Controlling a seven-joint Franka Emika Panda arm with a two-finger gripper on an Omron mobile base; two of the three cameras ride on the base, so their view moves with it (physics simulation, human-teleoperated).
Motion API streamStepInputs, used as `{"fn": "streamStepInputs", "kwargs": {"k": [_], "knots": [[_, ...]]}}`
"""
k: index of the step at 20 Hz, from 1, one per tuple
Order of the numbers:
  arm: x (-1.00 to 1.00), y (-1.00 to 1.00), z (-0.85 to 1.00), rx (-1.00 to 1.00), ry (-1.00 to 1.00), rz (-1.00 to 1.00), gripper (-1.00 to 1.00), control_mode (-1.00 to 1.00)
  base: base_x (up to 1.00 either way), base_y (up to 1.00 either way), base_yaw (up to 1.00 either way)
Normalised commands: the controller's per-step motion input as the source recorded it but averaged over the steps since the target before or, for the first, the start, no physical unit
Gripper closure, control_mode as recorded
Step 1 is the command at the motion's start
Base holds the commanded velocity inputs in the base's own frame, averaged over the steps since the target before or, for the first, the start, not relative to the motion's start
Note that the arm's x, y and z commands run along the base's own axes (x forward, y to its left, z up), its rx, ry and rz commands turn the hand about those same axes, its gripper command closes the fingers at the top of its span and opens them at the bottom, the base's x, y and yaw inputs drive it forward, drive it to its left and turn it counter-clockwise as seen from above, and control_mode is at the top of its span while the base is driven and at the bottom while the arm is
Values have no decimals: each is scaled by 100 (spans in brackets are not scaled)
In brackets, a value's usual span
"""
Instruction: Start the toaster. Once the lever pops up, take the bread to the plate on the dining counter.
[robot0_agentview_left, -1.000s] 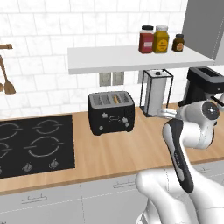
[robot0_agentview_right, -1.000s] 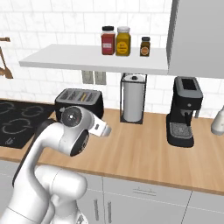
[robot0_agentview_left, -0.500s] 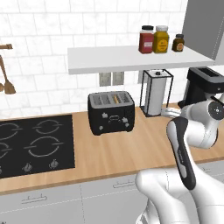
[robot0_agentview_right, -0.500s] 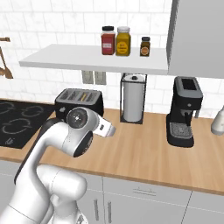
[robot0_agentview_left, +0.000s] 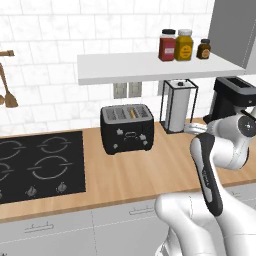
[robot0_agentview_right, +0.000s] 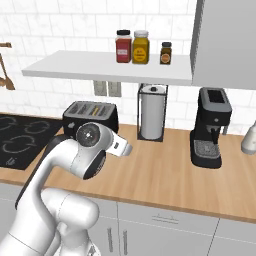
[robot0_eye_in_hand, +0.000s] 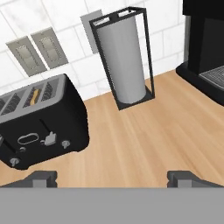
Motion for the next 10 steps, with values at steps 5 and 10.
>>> {"fn": "streamStepInputs", "kwargs": {"k": [5,10], "knots": [[0,0,0,0,0,0,-100,-100,0,0,0],[0,0,0,0,0,0,-100,-100,0,0,0]]}}
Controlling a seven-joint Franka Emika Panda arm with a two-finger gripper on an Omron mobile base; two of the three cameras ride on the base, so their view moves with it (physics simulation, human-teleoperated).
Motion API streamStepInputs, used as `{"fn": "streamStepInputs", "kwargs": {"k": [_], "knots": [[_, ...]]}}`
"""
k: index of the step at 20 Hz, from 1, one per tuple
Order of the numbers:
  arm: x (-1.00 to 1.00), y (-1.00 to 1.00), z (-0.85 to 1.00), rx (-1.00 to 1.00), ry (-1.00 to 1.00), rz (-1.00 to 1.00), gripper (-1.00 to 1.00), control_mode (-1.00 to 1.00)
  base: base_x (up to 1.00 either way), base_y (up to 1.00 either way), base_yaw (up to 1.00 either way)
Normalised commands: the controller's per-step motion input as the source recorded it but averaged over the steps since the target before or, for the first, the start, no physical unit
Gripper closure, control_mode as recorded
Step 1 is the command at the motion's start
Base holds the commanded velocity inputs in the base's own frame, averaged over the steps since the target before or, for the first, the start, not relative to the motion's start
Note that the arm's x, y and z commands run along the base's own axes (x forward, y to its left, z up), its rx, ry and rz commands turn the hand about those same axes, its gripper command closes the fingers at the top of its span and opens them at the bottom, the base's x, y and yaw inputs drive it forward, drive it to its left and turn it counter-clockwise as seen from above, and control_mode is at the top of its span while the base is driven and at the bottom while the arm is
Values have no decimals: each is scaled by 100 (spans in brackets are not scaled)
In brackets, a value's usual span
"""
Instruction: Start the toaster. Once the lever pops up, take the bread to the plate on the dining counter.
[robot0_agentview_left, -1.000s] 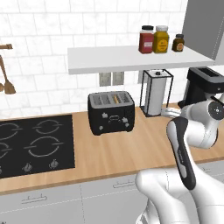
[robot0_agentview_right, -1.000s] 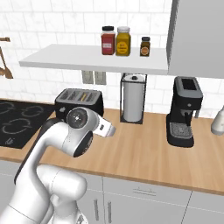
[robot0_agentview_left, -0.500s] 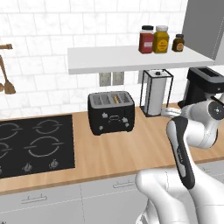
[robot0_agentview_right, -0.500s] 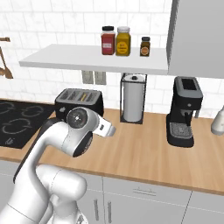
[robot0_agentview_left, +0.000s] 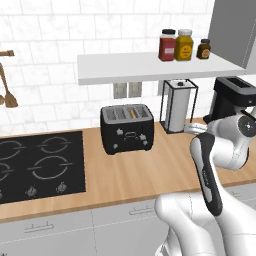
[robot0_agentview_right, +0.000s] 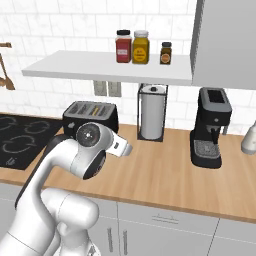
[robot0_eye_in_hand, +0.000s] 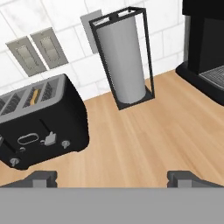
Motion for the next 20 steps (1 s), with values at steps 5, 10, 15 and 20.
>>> {"fn": "streamStepInputs", "kwargs": {"k": [5,10,15,20], "knots": [[0,0,0,0,0,0,-100,-100,0,0,0],[0,0,0,0,0,0,-100,-100,0,0,0],[0,0,0,0,0,0,-100,-100,0,0,0],[0,0,0,0,0,0,-100,-100,0,0,0]]}}
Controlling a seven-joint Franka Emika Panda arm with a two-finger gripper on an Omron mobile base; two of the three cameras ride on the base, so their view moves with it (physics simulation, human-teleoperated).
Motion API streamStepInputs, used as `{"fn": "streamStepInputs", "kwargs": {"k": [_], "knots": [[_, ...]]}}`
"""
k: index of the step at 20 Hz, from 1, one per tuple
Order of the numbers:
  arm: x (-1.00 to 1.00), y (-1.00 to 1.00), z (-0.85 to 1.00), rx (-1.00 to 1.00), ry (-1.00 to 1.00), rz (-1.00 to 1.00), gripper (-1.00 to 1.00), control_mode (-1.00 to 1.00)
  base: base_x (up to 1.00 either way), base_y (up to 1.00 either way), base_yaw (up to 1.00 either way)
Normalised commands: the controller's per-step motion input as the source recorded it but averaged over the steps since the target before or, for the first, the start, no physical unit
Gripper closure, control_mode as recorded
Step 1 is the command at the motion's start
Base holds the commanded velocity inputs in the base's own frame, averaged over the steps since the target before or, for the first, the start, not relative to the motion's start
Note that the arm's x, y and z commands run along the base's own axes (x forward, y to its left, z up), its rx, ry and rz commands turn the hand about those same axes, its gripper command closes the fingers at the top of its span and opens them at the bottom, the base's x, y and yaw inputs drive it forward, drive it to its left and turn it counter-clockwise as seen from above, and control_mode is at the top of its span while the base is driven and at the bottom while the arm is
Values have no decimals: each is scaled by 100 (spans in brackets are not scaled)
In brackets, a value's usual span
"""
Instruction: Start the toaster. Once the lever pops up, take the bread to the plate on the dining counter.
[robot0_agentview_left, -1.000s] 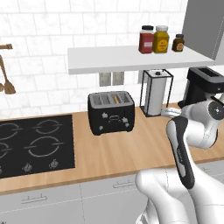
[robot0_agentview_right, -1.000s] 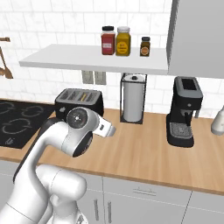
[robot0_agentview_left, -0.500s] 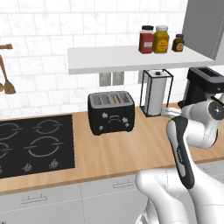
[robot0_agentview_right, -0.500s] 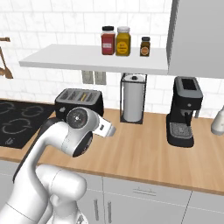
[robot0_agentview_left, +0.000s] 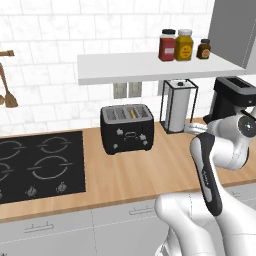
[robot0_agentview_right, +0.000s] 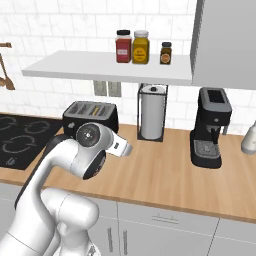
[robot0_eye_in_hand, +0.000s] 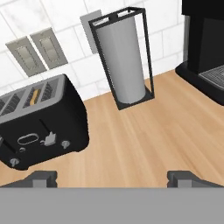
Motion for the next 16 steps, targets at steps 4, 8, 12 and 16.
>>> {"fn": "streamStepInputs", "kwargs": {"k": [4,8,12,16], "knots": [[0,0,0,0,0,0,-100,-100,0,0,0],[0,0,0,0,0,0,-100,-100,0,0,0],[0,0,0,0,0,0,-100,-100,0,0,0],[0,0,0,0,0,0,-100,-100,0,0,0]]}}
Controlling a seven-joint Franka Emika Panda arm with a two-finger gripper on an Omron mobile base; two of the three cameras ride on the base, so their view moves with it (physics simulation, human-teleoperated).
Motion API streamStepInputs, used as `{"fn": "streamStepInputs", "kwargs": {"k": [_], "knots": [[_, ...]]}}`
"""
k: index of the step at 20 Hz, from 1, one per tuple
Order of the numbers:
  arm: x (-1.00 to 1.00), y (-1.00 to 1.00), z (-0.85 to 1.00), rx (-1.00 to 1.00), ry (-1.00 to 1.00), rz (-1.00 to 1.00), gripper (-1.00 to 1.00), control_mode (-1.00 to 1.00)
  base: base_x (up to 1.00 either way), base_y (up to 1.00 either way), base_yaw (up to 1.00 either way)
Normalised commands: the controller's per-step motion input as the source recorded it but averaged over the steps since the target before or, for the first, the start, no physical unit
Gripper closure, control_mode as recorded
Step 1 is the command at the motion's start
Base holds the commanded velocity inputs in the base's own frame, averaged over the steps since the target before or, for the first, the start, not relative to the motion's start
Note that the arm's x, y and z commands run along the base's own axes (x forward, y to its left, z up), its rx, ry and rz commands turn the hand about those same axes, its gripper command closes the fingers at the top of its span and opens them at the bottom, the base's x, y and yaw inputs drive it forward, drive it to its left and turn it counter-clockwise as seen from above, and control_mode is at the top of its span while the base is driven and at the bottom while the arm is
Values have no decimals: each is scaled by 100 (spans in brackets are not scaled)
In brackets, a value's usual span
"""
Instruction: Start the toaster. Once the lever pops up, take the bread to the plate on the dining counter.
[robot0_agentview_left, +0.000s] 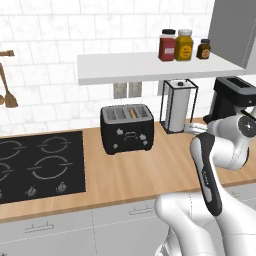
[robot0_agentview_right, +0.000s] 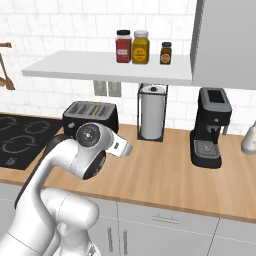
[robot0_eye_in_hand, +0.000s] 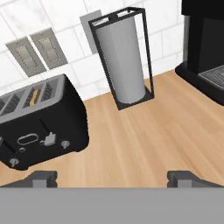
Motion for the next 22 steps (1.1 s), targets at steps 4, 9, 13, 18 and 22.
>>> {"fn": "streamStepInputs", "kwargs": {"k": [4,9,13,18,22], "knots": [[0,0,0,0,0,0,-100,-100,0,0,0],[0,0,0,0,0,0,-100,-100,0,0,0],[0,0,0,0,0,0,-100,-100,0,0,0],[0,0,0,0,0,0,-100,-100,0,0,0],[0,0,0,0,0,0,-100,-100,0,0,0]]}}
